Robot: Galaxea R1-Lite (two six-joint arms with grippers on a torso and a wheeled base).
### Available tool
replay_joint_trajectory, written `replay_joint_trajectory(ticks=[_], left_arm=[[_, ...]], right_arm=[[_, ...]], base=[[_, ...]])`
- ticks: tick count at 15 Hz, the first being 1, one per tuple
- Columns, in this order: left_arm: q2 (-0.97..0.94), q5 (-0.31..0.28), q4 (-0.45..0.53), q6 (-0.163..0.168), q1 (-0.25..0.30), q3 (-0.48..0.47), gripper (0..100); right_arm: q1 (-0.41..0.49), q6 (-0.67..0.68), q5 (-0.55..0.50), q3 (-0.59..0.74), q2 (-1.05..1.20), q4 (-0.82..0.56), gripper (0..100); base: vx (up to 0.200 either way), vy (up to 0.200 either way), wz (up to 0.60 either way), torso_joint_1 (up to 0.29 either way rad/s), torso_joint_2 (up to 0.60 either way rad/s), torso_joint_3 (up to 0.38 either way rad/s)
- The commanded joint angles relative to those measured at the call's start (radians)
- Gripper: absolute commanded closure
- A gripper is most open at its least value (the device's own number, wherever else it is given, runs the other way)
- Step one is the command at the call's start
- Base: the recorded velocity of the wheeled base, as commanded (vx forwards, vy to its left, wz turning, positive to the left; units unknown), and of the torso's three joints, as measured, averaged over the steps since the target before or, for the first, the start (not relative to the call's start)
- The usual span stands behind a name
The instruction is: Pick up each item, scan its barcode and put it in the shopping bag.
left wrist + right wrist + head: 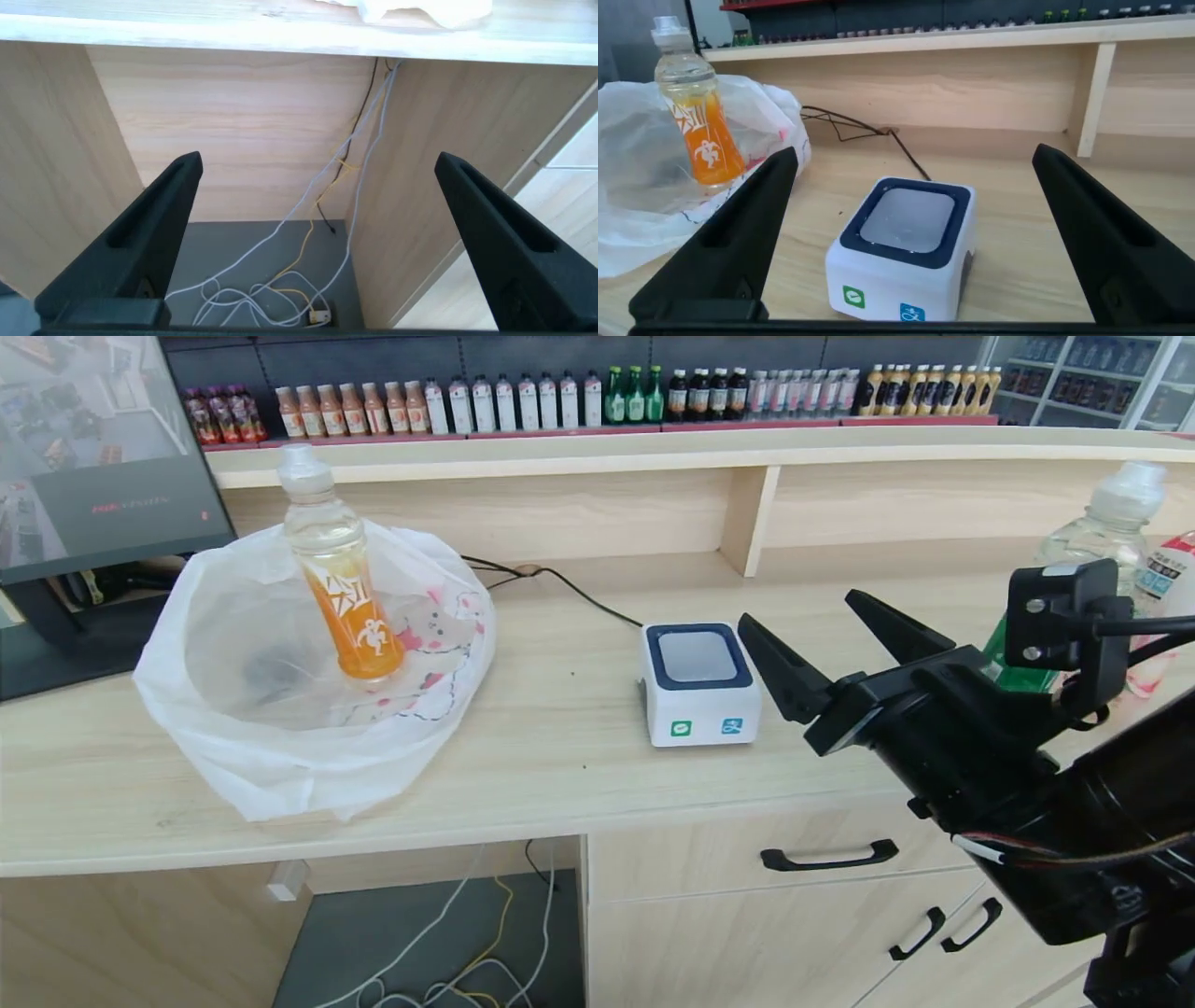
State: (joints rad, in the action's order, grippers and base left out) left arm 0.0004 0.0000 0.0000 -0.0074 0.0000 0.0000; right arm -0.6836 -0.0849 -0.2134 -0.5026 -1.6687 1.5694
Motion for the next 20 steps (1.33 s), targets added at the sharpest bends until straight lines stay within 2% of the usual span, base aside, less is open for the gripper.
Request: replay_joint_trajectory(ticks=[1,6,11,15,20], left_arm=[[0.0,0.0,0.0,0.0,0.0,0.0,0],[0.0,0.0,0.002,0.0,0.0,0.0,0],[0.0,0.0,0.002,0.0,0.0,0.0,0],[0.0,0.0,0.002,0.003,0.0,0.0,0],[0.0,0.0,0.0,0.004,0.0,0.0,0]], right_arm=[[-0.005,-0.001,0.0,0.001,-0.002,0.001,0],[-0.013,-0.004,0.002,0.03,0.001,0.001,0],[-0.097,-0.006,0.002,0.082,0.01,0.001,0],[-0.108,-0.006,0.002,0.108,0.01,0.001,0],[-0.106,-0.006,0.0,0.131,0.02,0.001,0]], base=[[0.0,-0.2,0.0,0.002,0.0,0.002],[0.0,-0.2,0.0,0.002,0.0,0.0],[0.0,-0.2,0.0,0.002,0.0,-0.003],[0.0,-0.2,0.0,0.001,0.0,0.007],[0.0,0.0,0.0,0.0,0.0,0.0]])
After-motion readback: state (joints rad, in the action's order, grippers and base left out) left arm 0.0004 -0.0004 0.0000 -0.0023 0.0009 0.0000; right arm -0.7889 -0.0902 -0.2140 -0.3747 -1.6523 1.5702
